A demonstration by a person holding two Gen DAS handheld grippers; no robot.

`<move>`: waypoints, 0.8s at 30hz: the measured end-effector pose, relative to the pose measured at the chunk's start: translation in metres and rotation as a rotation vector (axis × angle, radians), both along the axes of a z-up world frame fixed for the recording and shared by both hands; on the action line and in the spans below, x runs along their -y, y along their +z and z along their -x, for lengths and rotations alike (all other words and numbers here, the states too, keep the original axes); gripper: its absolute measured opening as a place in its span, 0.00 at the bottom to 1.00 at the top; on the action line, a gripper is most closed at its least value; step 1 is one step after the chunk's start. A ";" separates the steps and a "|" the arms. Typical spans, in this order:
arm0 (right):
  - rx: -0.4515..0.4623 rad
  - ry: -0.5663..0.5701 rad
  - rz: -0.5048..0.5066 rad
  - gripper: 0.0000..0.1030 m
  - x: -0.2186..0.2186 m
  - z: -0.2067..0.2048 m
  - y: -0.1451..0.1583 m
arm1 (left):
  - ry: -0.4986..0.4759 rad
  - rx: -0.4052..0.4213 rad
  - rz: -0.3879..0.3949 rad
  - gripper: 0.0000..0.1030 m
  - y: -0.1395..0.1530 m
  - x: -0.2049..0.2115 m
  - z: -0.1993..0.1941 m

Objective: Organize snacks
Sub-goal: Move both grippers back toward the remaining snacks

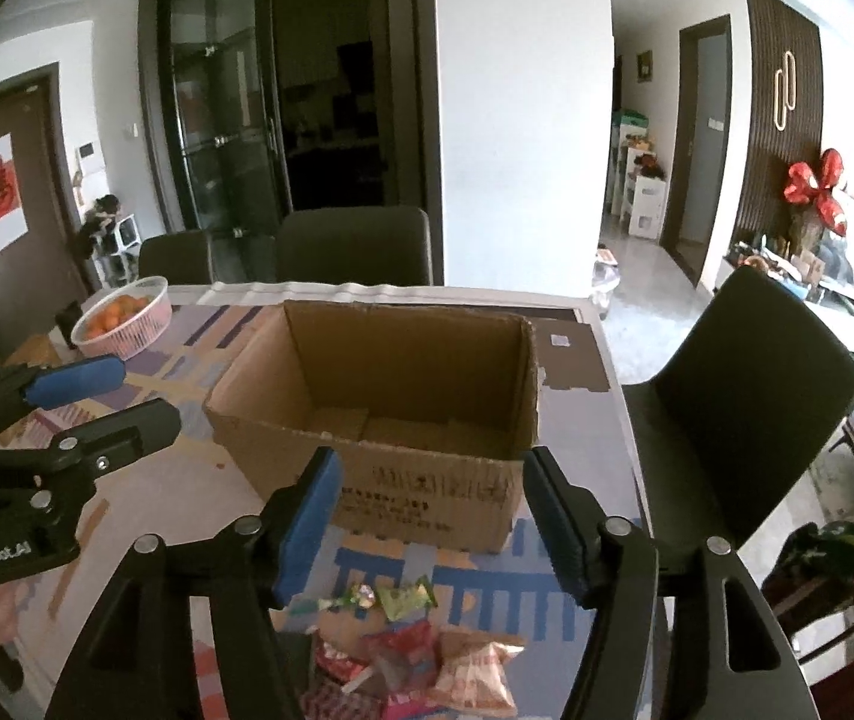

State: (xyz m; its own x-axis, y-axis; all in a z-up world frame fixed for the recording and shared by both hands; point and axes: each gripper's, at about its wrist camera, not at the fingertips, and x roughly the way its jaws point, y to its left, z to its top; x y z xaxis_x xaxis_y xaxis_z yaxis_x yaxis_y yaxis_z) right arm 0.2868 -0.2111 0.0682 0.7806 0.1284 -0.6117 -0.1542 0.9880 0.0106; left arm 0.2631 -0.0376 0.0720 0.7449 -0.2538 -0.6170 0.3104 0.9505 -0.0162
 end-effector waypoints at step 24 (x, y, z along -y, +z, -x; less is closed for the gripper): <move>-0.068 0.093 0.090 0.66 -0.020 0.070 -0.061 | -0.089 -0.025 -0.099 0.68 -0.068 -0.006 0.081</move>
State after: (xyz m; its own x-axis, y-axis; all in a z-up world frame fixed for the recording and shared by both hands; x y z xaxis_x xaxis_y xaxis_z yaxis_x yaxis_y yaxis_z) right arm 0.2165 -0.1913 0.0077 0.7242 0.1402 -0.6752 -0.2467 0.9670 -0.0638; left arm 0.1817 -0.0316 0.0044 0.7062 -0.2555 -0.6603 0.3947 0.9163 0.0676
